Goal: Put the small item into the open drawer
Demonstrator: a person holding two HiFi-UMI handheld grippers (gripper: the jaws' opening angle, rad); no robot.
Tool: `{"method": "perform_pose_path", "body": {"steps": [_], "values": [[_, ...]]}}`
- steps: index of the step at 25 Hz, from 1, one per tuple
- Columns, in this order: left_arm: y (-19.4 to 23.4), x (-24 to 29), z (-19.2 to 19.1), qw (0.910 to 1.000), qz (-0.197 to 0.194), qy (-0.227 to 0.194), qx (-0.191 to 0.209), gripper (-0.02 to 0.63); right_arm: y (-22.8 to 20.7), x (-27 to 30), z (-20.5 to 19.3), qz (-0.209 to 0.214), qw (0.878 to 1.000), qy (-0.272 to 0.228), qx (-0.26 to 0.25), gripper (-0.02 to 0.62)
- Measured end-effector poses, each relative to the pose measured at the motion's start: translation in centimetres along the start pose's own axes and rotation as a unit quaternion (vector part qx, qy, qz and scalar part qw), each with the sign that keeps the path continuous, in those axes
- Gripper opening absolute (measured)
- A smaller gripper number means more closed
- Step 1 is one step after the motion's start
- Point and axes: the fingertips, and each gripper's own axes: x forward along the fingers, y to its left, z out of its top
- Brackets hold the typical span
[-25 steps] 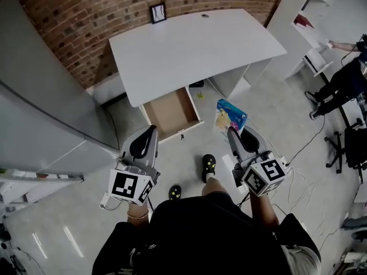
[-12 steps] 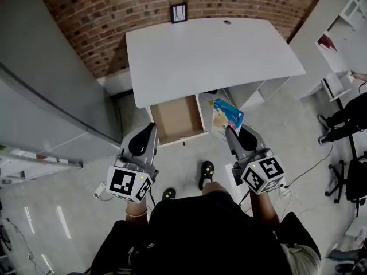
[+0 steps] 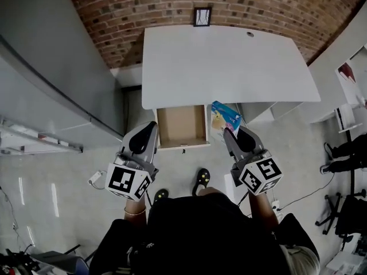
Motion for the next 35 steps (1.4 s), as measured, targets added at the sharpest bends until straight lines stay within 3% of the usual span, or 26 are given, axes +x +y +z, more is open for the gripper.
{"method": "perform_pose_path", "body": {"steps": [10, 22, 29, 35], "values": [[0.4, 1.9, -1.1, 0.9972, 0.073, 0.001, -0.014, -0.008, -2.8, 3.5, -0.9, 0.083, 0.995, 0.043, -0.028, 0.095], [0.1, 1.7, -2.7, 0.9872, 0.158, 0.016, -0.017, -0.008, -4.2, 6.2, -3.0, 0.175, 0.98, 0.08, -0.042, 0.096], [0.7, 0.2, -3.9, 0.9817, 0.186, 0.027, -0.03, -0.008, -3.6, 7.7, -5.1, 0.2, 0.973, 0.103, -0.05, 0.095], [1.8, -0.4, -5.9, 0.9806, 0.187, 0.044, -0.036, -0.008, -3.3, 8.9, -7.0, 0.207, 0.969, 0.121, -0.056, 0.096]]}}
